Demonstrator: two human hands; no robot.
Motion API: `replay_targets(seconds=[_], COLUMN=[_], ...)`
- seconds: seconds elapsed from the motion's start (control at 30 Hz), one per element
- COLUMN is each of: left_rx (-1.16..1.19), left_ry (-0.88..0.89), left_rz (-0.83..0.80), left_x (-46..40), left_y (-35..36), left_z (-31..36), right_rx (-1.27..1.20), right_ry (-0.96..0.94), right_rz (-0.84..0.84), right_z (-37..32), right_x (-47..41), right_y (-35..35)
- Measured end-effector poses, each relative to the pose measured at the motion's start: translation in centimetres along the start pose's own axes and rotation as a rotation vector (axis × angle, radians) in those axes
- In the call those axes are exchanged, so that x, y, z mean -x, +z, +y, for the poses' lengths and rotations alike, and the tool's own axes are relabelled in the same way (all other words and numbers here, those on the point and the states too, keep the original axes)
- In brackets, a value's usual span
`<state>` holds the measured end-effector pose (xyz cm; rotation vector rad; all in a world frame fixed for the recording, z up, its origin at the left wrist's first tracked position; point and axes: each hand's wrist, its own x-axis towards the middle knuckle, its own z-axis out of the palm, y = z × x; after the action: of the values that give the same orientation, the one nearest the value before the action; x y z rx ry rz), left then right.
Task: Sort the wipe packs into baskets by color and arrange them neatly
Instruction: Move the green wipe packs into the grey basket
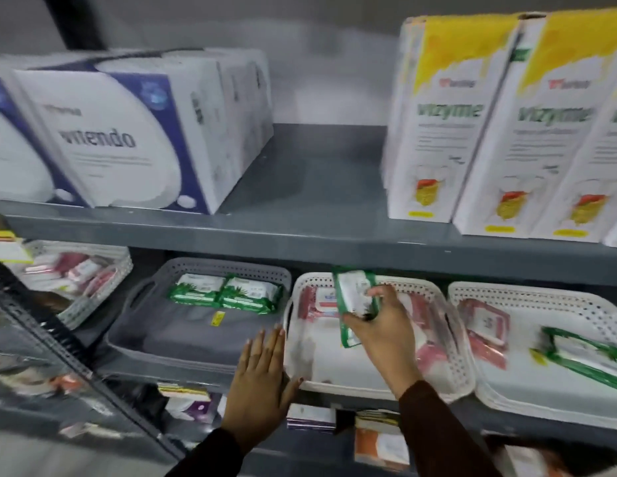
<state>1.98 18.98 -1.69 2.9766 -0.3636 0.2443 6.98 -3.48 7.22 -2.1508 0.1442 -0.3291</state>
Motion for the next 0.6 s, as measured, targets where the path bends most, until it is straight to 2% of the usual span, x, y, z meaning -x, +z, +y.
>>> replay_targets(seconds=[0.17, 0.27, 0.5, 0.6], left_rx=[-0.032, -0.010, -0.042, -0.047], left_ry=[-0.055, -0.089, -0.047, -0.050], left_rz=[0.034, 0.043, 0.007, 0.004], left_x=[2.1, 3.1, 3.4, 3.2], left_y=[-1.9, -2.4, -2.8, -2.6], left_z=[-7.6, -11.0, -14.5, -14.5], right_rx=[0.055, 0.114, 0.485, 0.472], right_ry=[-0.077, -0.106, -0.066, -0.053], right_rz=[-0.168, -0.211, -0.341, -0.385], right_z=[-6.5, -9.2, -9.0, -8.8], right_x=[1.7, 2.2, 2.8, 3.1], right_y=[10.3, 15.6, 23.3, 24.0])
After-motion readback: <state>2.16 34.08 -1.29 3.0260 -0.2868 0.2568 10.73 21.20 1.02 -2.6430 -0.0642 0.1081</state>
